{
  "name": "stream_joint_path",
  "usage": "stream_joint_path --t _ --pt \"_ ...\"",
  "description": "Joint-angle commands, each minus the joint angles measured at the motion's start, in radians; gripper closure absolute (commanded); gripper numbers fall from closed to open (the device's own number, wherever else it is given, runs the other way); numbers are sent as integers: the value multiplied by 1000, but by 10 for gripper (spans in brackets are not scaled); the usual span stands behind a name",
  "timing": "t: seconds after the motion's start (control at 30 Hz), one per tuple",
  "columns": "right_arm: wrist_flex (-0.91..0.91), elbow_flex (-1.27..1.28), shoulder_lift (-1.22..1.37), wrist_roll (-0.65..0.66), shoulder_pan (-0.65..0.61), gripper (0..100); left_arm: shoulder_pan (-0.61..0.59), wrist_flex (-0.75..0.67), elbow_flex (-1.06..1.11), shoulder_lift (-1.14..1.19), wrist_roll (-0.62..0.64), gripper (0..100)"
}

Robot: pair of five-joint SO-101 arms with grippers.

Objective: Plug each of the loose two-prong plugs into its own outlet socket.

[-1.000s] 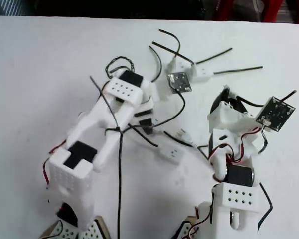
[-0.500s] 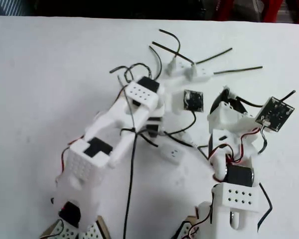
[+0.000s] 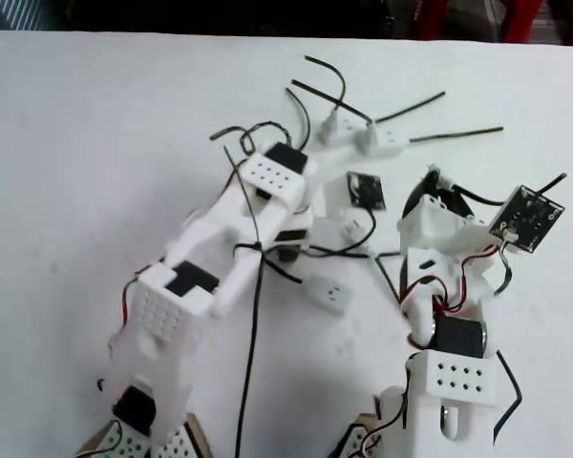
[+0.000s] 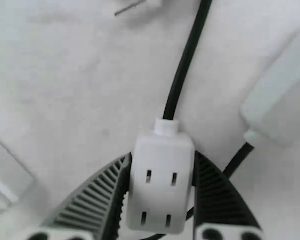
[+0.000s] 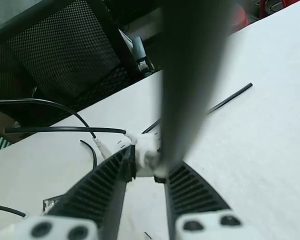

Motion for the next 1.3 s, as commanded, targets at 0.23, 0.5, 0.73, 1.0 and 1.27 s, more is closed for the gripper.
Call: stream_joint_path --t 0.23,0.5,0.73,1.0,1.27 --pt "-12 -9 -21 0 4 980 -16 -21 -54 -77 575 828" --pt "-10 -9 -18 0 4 980 -15 8 -74 -101 647 672" --pt "-8 -9 -15 2 4 980 -50 110 -95 -274 634 672" --pt "101 -48 -15 57 -74 980 -188 227 -43 -420 632 673" --pt "243 -77 -13 160 -332 981 -317 86 270 -636 562 710"
